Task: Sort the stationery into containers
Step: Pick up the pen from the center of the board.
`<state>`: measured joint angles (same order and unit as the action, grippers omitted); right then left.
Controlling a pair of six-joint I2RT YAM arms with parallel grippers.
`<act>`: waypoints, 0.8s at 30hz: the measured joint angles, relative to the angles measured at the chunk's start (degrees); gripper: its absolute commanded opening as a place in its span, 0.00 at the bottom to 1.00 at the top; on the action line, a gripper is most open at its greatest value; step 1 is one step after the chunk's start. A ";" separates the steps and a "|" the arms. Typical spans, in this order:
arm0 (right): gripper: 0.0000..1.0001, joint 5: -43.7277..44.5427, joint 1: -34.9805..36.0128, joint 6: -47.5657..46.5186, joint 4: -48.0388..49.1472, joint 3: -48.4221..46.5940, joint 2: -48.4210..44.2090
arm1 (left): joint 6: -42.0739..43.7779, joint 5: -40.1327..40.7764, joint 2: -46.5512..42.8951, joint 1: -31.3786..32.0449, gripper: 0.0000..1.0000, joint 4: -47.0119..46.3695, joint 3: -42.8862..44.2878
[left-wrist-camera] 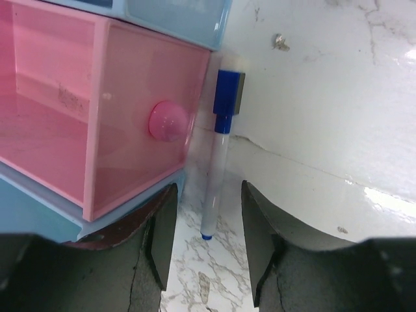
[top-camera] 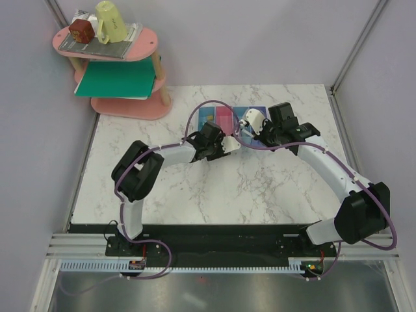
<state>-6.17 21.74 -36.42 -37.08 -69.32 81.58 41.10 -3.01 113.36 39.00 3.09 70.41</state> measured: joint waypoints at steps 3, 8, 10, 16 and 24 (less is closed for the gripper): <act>0.02 0.00 -0.04 0.20 0.04 0.00 0.00 | 2.51 -1.81 1.14 -0.02 0.50 1.33 1.90; 0.02 0.00 -0.22 0.48 0.15 0.00 0.00 | 8.74 -5.29 3.54 0.09 0.49 4.39 5.90; 0.02 0.00 -0.24 0.66 0.15 -0.04 0.00 | 10.99 -6.34 4.57 0.13 0.49 6.34 7.91; 0.02 0.02 -0.50 0.85 0.09 -0.87 0.00 | 14.84 -8.98 6.86 0.07 0.48 13.88 13.40; 0.03 0.00 -0.59 1.16 -0.04 -3.37 0.02 | 17.27 -12.57 7.58 0.09 0.31 20.52 16.02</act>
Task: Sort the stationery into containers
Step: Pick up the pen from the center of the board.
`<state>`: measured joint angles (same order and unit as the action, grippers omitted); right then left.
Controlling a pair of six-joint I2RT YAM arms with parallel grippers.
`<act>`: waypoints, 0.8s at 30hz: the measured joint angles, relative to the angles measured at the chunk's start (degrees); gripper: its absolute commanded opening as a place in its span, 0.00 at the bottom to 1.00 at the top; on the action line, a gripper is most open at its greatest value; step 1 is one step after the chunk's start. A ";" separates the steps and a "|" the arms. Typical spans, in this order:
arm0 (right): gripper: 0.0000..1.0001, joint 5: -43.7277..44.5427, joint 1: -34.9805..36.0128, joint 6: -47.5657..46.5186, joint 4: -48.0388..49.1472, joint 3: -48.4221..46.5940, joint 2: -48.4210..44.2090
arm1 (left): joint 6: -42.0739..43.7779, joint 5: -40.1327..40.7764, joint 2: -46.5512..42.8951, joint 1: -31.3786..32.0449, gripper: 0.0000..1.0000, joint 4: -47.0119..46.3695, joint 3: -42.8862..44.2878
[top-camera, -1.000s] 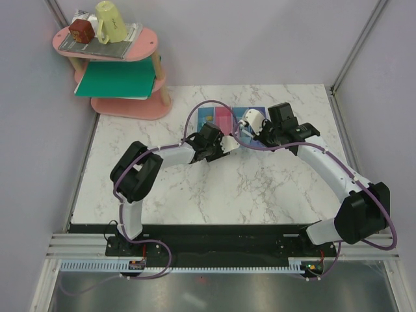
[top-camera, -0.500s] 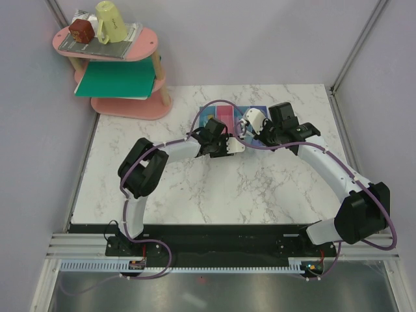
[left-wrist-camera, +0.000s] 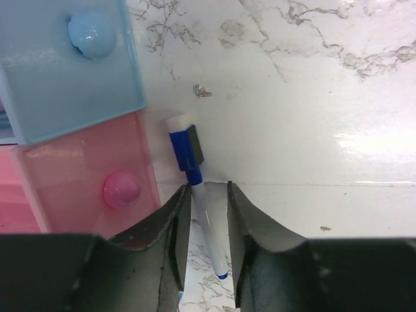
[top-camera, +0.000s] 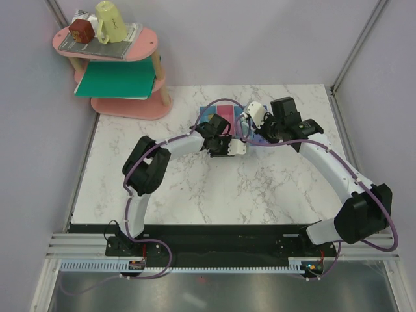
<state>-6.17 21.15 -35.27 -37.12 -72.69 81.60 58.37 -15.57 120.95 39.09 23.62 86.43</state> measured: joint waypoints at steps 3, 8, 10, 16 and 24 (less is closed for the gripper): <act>0.02 0.00 0.00 0.07 -0.07 -0.55 0.00 | 0.44 -0.26 0.68 0.00 0.17 1.07 0.96; 0.02 0.00 0.00 0.11 -0.63 -0.96 0.00 | 0.68 -0.59 0.94 0.17 0.02 2.58 1.49; 0.02 -0.02 -0.02 0.11 -1.05 -1.18 0.00 | 0.68 -0.59 0.98 0.17 0.02 2.78 1.62; 0.03 -0.50 0.00 0.20 -1.31 -1.51 -0.02 | 0.52 -0.66 0.33 0.26 0.02 2.75 0.72; 0.03 -1.70 0.00 1.49 -0.92 -1.51 -0.02 | -4.74 -1.09 -8.44 0.59 0.02 7.39 -8.17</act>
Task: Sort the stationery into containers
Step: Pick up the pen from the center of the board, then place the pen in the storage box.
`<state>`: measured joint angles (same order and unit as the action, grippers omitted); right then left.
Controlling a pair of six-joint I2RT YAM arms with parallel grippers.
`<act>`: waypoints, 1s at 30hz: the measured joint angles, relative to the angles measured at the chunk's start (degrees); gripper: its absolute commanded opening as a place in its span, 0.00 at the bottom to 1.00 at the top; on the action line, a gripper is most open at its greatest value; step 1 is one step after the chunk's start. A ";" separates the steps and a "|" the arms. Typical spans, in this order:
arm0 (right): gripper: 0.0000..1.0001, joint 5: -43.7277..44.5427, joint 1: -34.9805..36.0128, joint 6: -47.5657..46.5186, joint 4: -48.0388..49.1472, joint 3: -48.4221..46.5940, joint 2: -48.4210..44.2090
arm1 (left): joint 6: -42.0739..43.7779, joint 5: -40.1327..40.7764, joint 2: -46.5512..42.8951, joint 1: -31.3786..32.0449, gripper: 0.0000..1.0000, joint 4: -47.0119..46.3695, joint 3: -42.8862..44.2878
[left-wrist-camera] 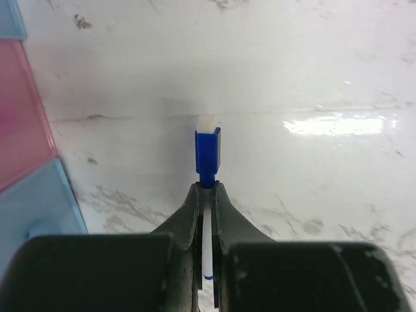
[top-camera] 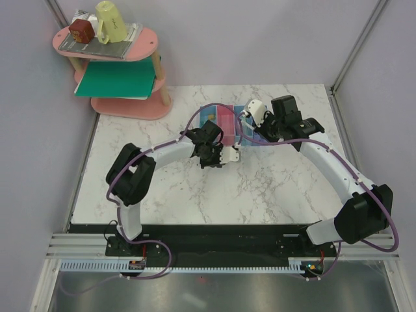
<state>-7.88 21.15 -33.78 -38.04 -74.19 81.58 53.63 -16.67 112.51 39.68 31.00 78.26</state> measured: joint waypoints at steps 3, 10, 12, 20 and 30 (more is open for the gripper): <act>0.02 -0.07 0.00 1.11 0.81 0.00 0.00 | -2.40 0.22 -5.31 0.04 0.02 1.53 -2.69; 0.01 -0.81 0.00 6.97 5.16 -1.88 3.74 | -5.79 1.79 -18.58 0.04 0.02 1.68 -6.80; 0.01 -0.74 0.00 8.61 6.49 -2.99 5.97 | -5.81 2.19 -21.22 0.07 0.02 1.75 -7.72; 0.01 -0.35 0.00 17.86 14.14 -9.90 18.29 | -5.07 5.09 -24.09 0.09 0.02 1.51 -8.22; 0.01 -3.43 -0.02 28.57 21.22 -16.39 29.75 | 8.07 7.82 -27.39 0.59 0.02 1.27 -9.42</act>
<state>-11.31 21.12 -5.21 -16.82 -90.59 111.33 61.69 -8.84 85.12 40.27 32.27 68.84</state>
